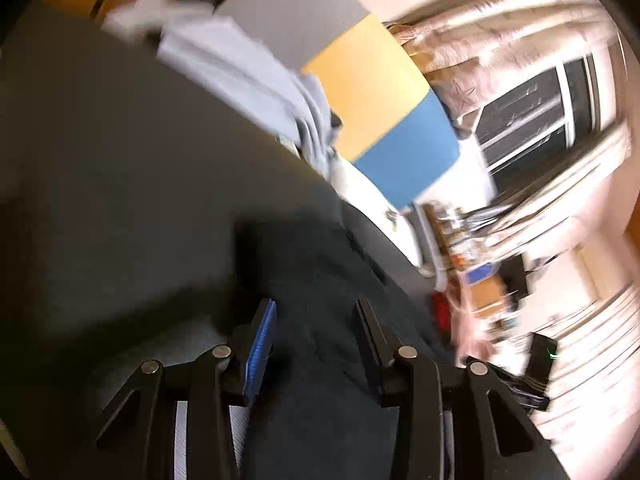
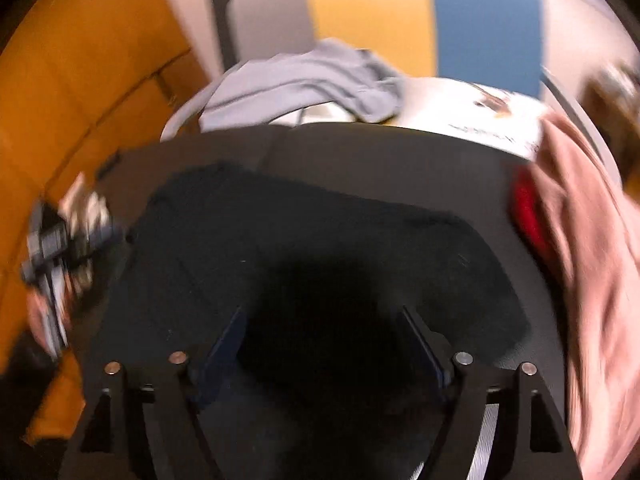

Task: Fold clothes

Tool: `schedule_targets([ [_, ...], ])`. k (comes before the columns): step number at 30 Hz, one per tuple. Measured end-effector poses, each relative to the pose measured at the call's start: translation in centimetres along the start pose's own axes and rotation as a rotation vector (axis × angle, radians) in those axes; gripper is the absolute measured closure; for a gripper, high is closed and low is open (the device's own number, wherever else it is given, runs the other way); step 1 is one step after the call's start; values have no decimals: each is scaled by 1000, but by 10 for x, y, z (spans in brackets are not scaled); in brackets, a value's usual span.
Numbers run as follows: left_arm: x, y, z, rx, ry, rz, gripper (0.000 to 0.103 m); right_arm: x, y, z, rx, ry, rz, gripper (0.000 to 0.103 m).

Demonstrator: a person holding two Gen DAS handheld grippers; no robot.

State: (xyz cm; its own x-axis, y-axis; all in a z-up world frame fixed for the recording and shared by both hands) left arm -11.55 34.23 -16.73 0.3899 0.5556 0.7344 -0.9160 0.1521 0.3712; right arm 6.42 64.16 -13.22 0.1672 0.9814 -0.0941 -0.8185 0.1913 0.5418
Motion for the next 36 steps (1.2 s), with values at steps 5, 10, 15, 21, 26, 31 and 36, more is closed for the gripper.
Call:
schedule_targets([
  [5,46,37,-28,-44,154,-545,58,-7,-5,-41,-119,41,70,25],
  [10,76,10,-73,-322,104,-859,55,-5,-20,-48,-182,126,94,32],
  [15,72,-6,-109,-495,104,-942,54,-2,-27,-52,-230,178,124,55],
  [21,62,-16,-138,-681,126,-843,61,-3,-22,-54,-227,193,127,74],
  [26,71,-7,-131,-618,115,-841,97,-2,-21,-46,-217,169,117,87],
  [31,114,-3,-101,-497,6,-870,98,2,-13,-24,-186,103,114,90],
  [36,157,-4,-99,-456,-67,-890,97,36,-24,-14,-191,33,19,91],
])
Point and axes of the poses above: each gripper's, at about its wrist camera, not at the fingertips, and z roughly against the way its jaws point, x to its right, y to its top, the point moved 8 cm from there along -z, roughly the way its jaws point, and after that the axes turned 10 degrees about z, right-handed, at the moved point
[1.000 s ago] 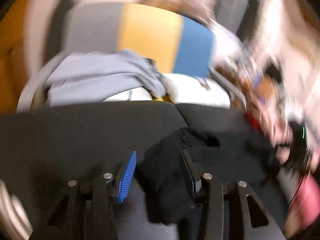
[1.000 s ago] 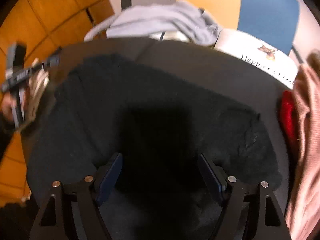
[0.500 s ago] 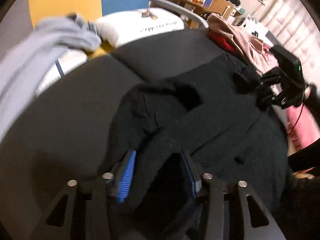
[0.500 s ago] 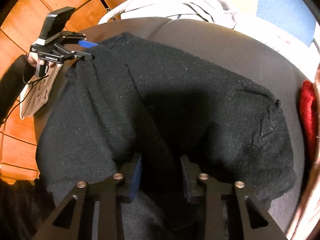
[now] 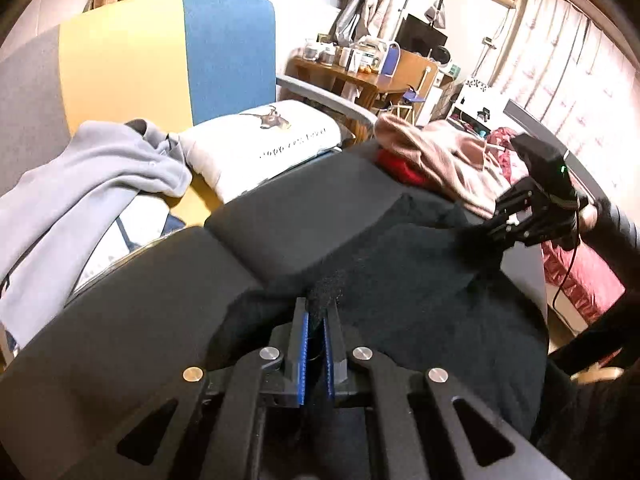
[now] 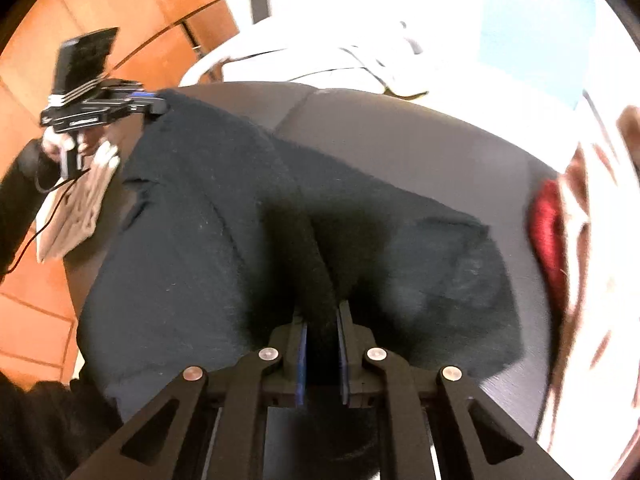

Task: Fold clothes

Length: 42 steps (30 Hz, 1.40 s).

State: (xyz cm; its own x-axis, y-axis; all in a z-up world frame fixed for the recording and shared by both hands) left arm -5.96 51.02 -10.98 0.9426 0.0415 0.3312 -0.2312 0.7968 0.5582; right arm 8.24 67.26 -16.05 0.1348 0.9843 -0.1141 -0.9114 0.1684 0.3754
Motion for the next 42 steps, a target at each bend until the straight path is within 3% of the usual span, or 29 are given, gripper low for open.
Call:
schedule_targets([
  [2,-4,6,-20,-30,46,14,79,13,-5,4,-2,-24,-40,91],
  [4,-23,9,-27,-39,93,79,80,27,-11,7,-3,-47,-83,87],
  [5,-29,9,-29,-22,77,137,78,35,-17,3,-3,-37,-125,82],
  [6,-33,8,-25,7,67,172,78,31,-21,2,35,-4,-173,65],
  [9,-37,-12,0,84,21,252,76,23,-32,2,148,95,-315,51],
  [12,-34,-43,25,125,-78,351,76,16,-43,4,261,195,-458,50],
  [15,-25,-82,34,173,-312,565,68,12,-54,7,374,295,-599,50],
  [20,-21,-128,21,207,-332,729,61,8,-74,15,564,464,-834,48],
  [23,-31,-137,15,227,-317,819,59,8,-86,21,674,560,-971,48],
  [30,-51,-141,13,310,-306,981,58,17,-81,-4,662,370,-1041,50],
  [31,-53,-140,12,315,-302,996,58,18,-80,-7,660,342,-1051,52],
  [33,-57,-139,6,301,-307,1038,59,21,-79,-14,656,287,-1069,68],
  [34,-59,-138,3,289,-322,1064,59,22,-79,-17,652,261,-1077,71],
  [36,-59,-138,-7,237,-358,1142,58,22,-82,-19,627,248,-1069,75],
  [42,-58,-141,-14,277,-338,1210,58,40,-88,-10,675,287,-1043,67],
])
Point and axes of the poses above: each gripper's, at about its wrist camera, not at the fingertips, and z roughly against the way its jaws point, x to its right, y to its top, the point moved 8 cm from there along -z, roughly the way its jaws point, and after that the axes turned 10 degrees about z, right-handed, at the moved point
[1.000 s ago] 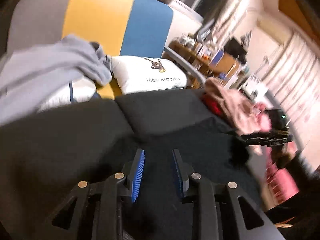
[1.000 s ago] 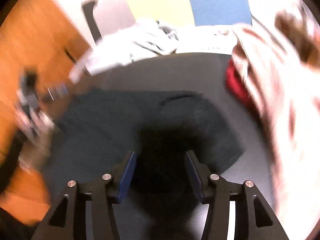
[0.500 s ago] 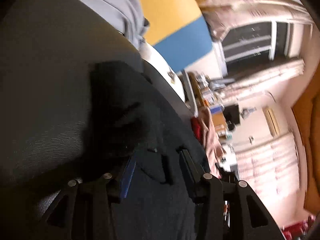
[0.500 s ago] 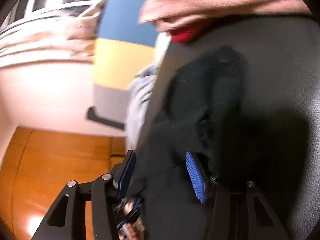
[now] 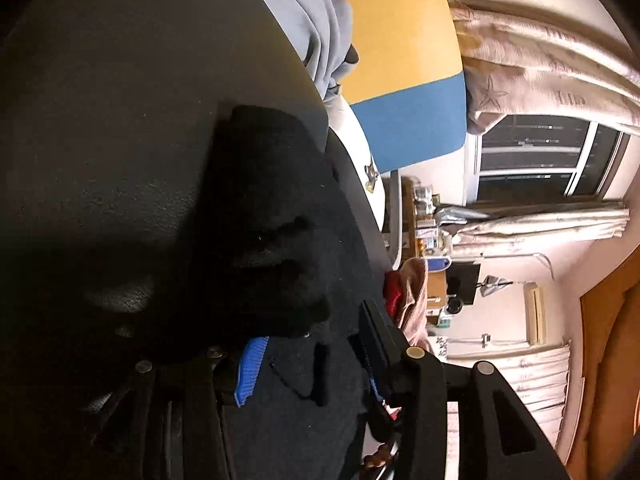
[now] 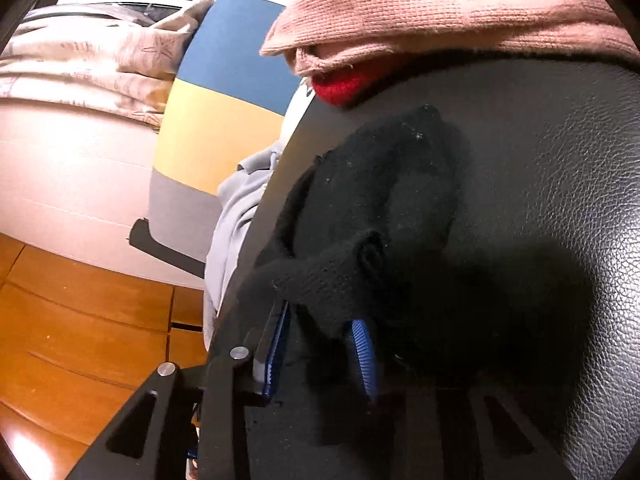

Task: Fold clothes

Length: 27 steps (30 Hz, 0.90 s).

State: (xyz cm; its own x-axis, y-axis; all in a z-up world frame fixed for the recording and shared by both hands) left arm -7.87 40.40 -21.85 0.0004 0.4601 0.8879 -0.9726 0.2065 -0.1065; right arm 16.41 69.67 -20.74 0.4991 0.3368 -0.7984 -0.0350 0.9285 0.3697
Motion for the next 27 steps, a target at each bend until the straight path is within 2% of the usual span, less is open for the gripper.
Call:
schedule_targets([
  [4,1,5,-2,55,-3,20,61,-3,0,1,18,28,6,62],
  [5,-2,8,-3,81,9,45,70,-2,0,2,17,26,10,63],
  [6,-3,9,-4,87,18,55,75,-1,-1,4,16,20,8,65],
  [8,-6,11,-7,105,59,50,101,2,1,4,14,-14,-6,73],
  [9,-8,11,-7,109,67,58,100,3,1,4,13,-29,-11,79],
  [12,1,12,3,91,-26,61,100,-3,7,4,9,-21,22,92],
  [18,28,9,38,50,-150,-53,100,-54,17,36,45,38,255,92],
  [20,23,2,46,18,-111,-101,100,-52,5,37,-8,28,300,90],
  [22,7,-3,46,-1,-29,-128,100,-33,-13,31,-68,-47,304,81],
  [23,-1,-6,44,-15,12,-139,100,-24,-20,29,-88,-54,282,71],
  [24,-11,-9,42,-18,64,-149,100,-15,-27,27,-105,-56,258,65],
  [27,-28,-17,41,-15,193,-206,96,-8,-31,32,-79,-2,226,64],
])
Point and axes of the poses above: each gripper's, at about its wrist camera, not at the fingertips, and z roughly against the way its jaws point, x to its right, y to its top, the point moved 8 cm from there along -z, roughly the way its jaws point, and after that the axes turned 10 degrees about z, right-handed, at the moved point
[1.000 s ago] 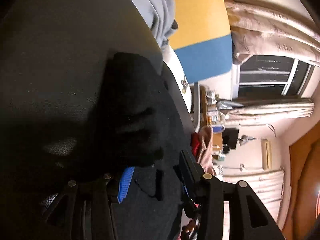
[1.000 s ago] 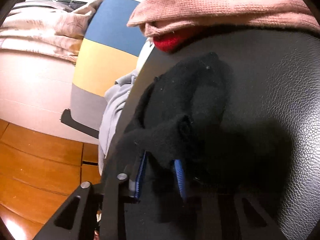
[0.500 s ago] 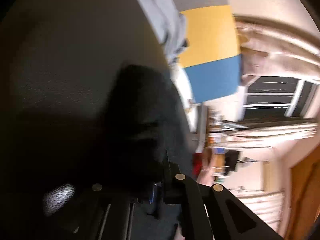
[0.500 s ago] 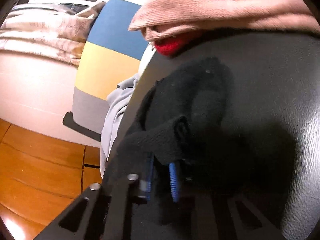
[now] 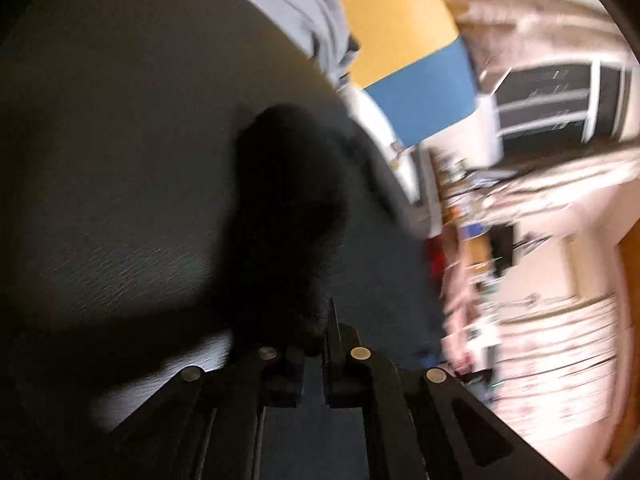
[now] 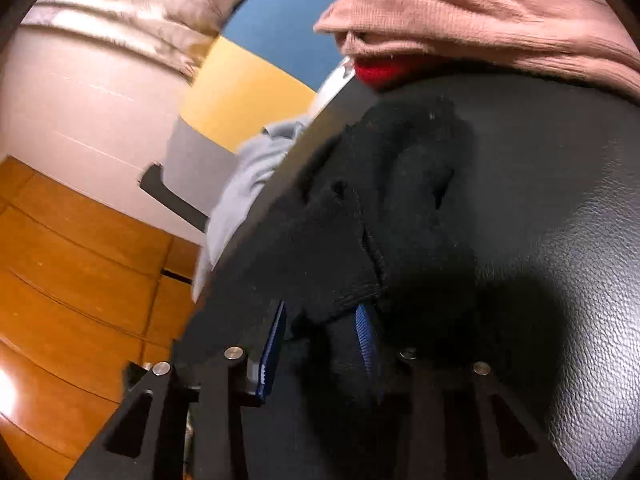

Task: Fold clothes

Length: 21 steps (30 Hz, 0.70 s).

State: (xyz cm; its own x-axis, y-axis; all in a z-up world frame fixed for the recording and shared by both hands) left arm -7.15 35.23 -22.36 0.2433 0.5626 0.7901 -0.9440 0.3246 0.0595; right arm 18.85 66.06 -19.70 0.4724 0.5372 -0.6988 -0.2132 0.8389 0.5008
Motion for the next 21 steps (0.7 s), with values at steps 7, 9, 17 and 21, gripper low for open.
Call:
schedule_targets([
  [7,42,-14,32,168,270,-313,87,-9,0,0,90,-9,92,63],
  [9,73,-20,37,193,271,-445,79,-18,-1,-1,84,-12,161,47],
  [17,202,-71,-79,-20,244,-996,50,-52,-9,-22,-29,-66,361,6],
  [21,231,-98,-148,-186,247,-1168,50,-60,-22,-22,-111,-174,491,0],
])
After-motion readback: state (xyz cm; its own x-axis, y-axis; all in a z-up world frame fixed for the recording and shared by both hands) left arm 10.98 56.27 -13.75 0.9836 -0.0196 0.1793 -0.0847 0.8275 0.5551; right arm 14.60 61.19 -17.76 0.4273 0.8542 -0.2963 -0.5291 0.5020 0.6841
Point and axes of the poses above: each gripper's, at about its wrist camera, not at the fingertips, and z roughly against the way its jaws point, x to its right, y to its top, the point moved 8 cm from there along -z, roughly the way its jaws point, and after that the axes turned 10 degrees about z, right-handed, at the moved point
